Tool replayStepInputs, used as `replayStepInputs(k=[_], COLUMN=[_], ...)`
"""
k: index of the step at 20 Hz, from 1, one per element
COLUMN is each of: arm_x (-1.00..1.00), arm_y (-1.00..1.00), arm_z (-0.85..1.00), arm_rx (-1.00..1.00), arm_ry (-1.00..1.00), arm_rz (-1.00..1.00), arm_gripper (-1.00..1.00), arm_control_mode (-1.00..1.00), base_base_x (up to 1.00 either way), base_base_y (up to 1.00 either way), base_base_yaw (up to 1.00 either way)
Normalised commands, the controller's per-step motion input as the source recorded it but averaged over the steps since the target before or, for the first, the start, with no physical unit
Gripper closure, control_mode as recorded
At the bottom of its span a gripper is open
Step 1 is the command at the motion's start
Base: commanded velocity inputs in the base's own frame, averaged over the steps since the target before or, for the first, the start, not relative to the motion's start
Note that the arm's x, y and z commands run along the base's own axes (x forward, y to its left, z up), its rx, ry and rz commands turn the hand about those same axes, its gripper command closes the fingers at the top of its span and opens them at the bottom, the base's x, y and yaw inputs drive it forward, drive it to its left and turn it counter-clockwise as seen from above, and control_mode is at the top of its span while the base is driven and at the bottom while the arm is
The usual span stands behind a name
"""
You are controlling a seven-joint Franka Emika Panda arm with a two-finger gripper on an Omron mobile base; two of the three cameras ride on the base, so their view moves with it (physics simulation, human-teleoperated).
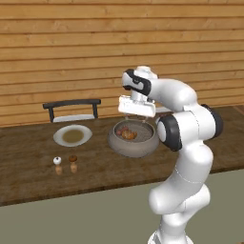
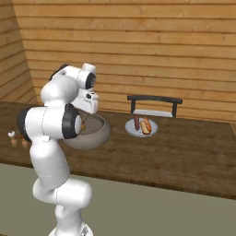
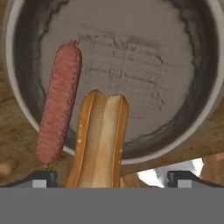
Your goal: Place one bun and one sausage from the bowl on each plate.
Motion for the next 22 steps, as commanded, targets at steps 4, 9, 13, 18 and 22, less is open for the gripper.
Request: replayStepInputs(k=[4,9,13,18,22], arm_x=[0.0,0.0,0.0,-0.14,-0.29], arm_y=[0.12,0.1,0.2,0.3,-0.06], arm_z=[-0.26,-0.28,-0.23,-0.1,-0.11], arm_rx=[0.0,0.0,0.0,-0.01,0.0], arm_ry=[0.07,0.07,0.03,0.0,0.0], arm_rz=[-0.05,-0.05,-0.01,0.0,0.0], arm_gripper=[-1.0,-1.0,-1.0,-1.0,-1.0], arm_control_mode=[-1.0,-1.0,-1.0,-1.0,-1.0], base_base_x=[0.0,0.0,0.0,0.0,0.0], base_base_y=[0.0,0.0,0.0,0.0,0.0], base_base_yaw=[0.0,0.0,0.0,0.0,0.0])
